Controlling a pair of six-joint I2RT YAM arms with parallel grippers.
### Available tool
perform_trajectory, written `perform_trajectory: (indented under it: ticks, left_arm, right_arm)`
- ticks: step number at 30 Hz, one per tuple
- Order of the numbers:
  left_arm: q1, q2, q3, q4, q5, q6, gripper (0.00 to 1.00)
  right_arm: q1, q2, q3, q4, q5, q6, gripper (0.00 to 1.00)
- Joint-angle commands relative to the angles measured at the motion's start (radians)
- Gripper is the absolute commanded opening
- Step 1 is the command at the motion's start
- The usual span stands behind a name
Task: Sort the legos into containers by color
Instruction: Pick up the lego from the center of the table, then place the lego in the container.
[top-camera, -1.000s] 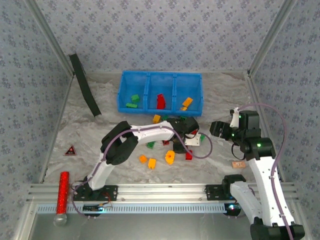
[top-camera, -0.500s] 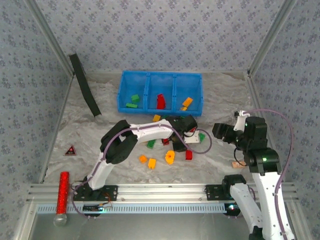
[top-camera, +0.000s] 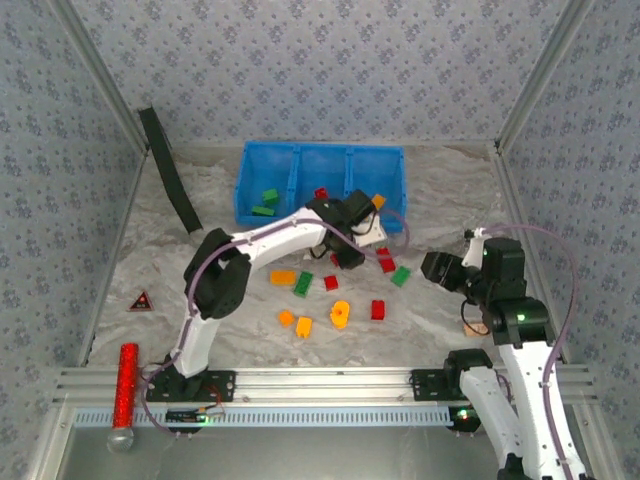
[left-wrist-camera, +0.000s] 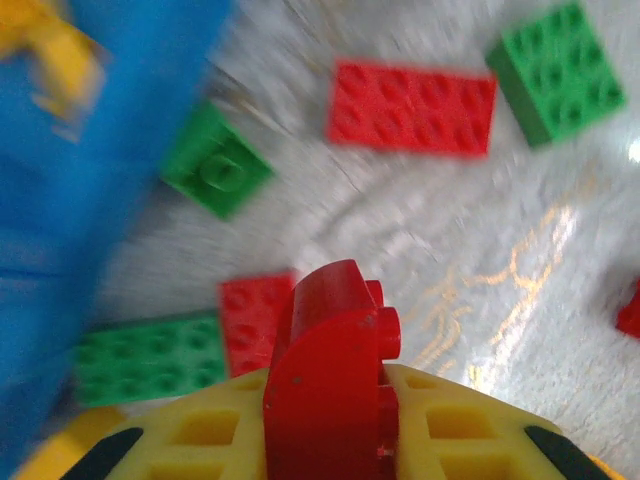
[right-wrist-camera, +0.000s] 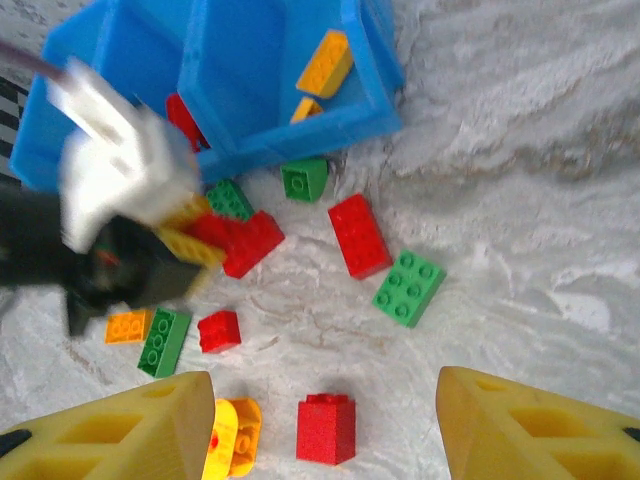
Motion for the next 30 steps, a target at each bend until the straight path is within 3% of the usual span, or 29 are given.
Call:
perform_trajectory:
  ticks: [1,8,14,20,30]
  left_arm:
    - [0.056,-0.050,0.113,-0.055,-0.009,-0.088,0.05]
    - [0.219,0.056,0.316,-0.106,0.002,-0.252,0.05]
    - [0.300,0.165,0.423,-0.124,0.000,-0.338,0.07]
    - [0.323,0.296,0.547,-0.168,-0.013,-0.368,0.07]
    - [0.376,0.402,0.589,-0.111,0.027,-0.444,0.07]
  right_arm:
    - [0.049,-0.010,-0.028,0.007,-0.017,0.105,0.62]
    - [0.272,0.047,-0.041,-0.007,0.087,0.240,0.62]
    - [0.515,0.261,0.014,-0.023,0.237,0.257,0.64]
    - [0.603,0.441,0.079,0.036,0.210,0.290,0.65]
    - [0.720,0.638,0.177,0.020,0.258,0.365,0.67]
